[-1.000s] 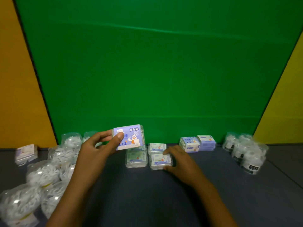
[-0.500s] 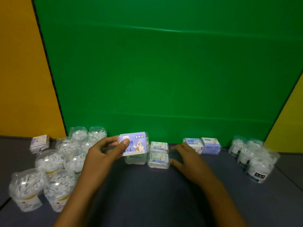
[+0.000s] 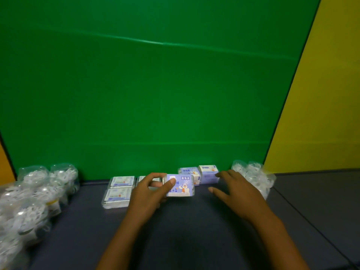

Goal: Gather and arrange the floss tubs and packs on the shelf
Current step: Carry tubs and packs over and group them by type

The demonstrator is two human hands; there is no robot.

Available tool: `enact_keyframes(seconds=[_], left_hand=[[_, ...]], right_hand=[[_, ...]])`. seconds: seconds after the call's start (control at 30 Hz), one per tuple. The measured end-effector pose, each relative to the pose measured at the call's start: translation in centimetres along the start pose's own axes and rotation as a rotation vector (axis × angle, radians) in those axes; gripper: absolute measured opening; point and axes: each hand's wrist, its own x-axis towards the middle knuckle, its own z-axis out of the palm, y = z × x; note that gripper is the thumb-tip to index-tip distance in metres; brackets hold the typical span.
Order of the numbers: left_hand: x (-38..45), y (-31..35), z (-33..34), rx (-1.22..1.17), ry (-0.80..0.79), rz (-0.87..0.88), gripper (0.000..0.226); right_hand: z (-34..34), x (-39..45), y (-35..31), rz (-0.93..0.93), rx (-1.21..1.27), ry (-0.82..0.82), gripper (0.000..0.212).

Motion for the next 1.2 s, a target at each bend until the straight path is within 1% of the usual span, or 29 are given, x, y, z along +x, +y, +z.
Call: enact_keyframes(seconds=[0.07, 0.2, 0.3, 0.33, 0.37, 0.57, 0.7, 0.83, 0.93, 1.0, 1.1, 1.2], left_hand=[[1.0, -0.6, 1.8, 0.080, -0.003, -0.021, 0.028], [2.7, -2.3, 5.1, 0.251, -0.011, -0.056, 0.045], [3.5, -2.8, 7.3, 0.396, 0.017, -0.066, 0.033], [3.7, -2.9, 8.0, 0.442, 0.028, -0.055, 0.031], [3.8, -2.9, 8.5, 0.486, 0.036, -0.049, 0.033], [4.7, -3.7, 9.6, 0.744, 0.062, -0.075, 0.058], [5.1, -3.4, 9.7, 0.799, 0.102, -0.089, 0.054], [4.3, -2.3, 8.4, 0.835, 0.146, -0.037, 0.048], [3.0, -1.1, 6.0, 0.881, 0.157, 0.121, 0.042], [1.9, 0.2, 3.9, 0.946, 0.173, 0.216, 0.044], [-0.1, 2.5, 0.4, 1.148, 0.239, 0.293, 0.052], [-2.4, 3.9, -3.6, 1.334, 0.333, 0.296, 0.056]], right_hand=[[-0.2, 0.5, 1.1, -0.010, 0.010, 0.018, 0.054], [-0.5, 1.9, 2.9, -0.055, 0.027, 0.014, 0.054], [-0.8, 2.9, 4.0, -0.083, 0.052, 0.012, 0.057], [-0.8, 3.2, 4.4, -0.095, 0.063, 0.012, 0.058], [-0.8, 3.5, 4.7, -0.108, 0.073, 0.009, 0.058], [0.0, 4.7, 5.7, -0.158, 0.142, -0.006, 0.056], [0.5, 5.3, 5.6, -0.181, 0.146, 0.000, 0.053], [0.4, 5.4, 4.4, -0.222, 0.163, 0.007, 0.050], [-0.3, 5.4, 2.8, -0.260, 0.158, 0.014, 0.053], [-0.8, 5.5, 1.3, -0.290, 0.145, 0.021, 0.057], [-1.4, 5.3, -1.5, -0.337, 0.129, 0.051, 0.058], [-1.4, 4.5, -5.0, -0.372, 0.139, 0.088, 0.059]])
